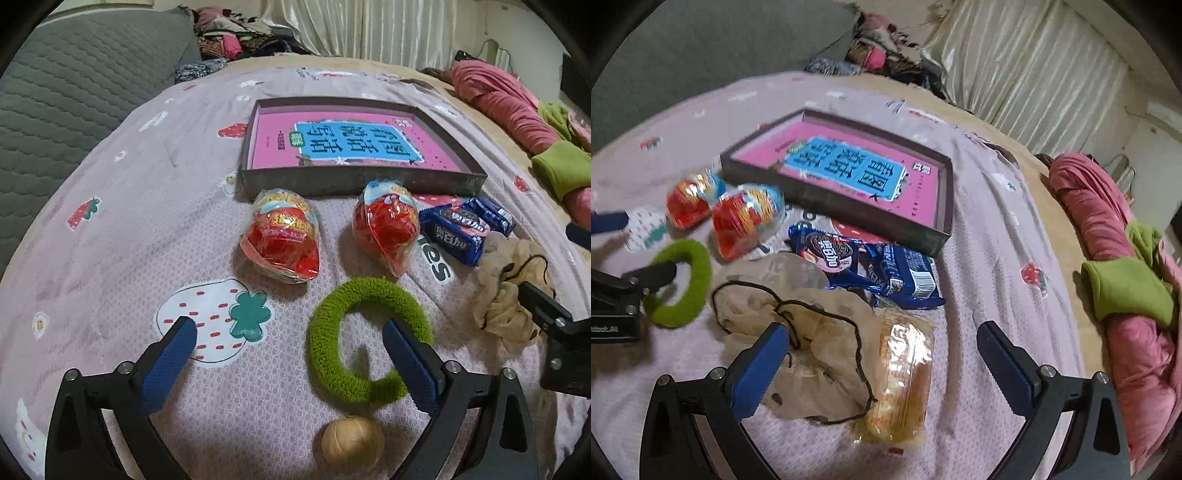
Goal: Organize objects
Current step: 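Close left gripper on green ring while right gripper closes on scrunchie, then lift and carry green ring with left tool while right carries scrunchie toward tray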
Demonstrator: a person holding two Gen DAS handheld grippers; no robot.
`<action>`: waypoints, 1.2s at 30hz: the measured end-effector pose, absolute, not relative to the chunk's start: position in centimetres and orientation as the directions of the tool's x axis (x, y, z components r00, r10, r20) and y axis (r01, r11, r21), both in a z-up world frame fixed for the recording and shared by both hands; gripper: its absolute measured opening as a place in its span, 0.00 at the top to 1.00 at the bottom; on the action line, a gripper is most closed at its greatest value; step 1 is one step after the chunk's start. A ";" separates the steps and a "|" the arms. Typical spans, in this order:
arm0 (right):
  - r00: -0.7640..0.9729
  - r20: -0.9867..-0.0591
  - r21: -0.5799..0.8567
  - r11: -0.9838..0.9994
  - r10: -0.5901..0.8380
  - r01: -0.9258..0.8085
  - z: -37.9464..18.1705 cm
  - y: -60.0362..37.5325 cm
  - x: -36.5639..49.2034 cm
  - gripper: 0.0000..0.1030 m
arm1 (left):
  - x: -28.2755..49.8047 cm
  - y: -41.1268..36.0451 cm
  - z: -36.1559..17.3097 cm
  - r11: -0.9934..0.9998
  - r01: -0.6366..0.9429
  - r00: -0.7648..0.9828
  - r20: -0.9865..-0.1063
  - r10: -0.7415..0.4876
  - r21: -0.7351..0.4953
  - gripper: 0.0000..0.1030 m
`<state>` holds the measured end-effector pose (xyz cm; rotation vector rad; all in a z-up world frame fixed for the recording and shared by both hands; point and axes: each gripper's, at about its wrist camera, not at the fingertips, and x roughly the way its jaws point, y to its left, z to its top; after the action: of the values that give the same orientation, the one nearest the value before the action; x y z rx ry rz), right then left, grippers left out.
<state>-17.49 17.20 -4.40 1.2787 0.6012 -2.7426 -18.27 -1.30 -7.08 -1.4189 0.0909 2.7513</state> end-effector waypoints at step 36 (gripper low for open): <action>-0.574 -0.802 -0.027 -0.951 -0.163 0.308 -4.1 16.9 -15.9 0.73 | -18.0 -0.7 -6.8 -0.983 -0.150 -0.547 -0.820 0.168 -0.102 0.88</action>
<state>-15.93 16.90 -4.14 1.2806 0.2380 -2.5619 -17.99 -0.68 -6.82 -1.3887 -0.0291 2.6143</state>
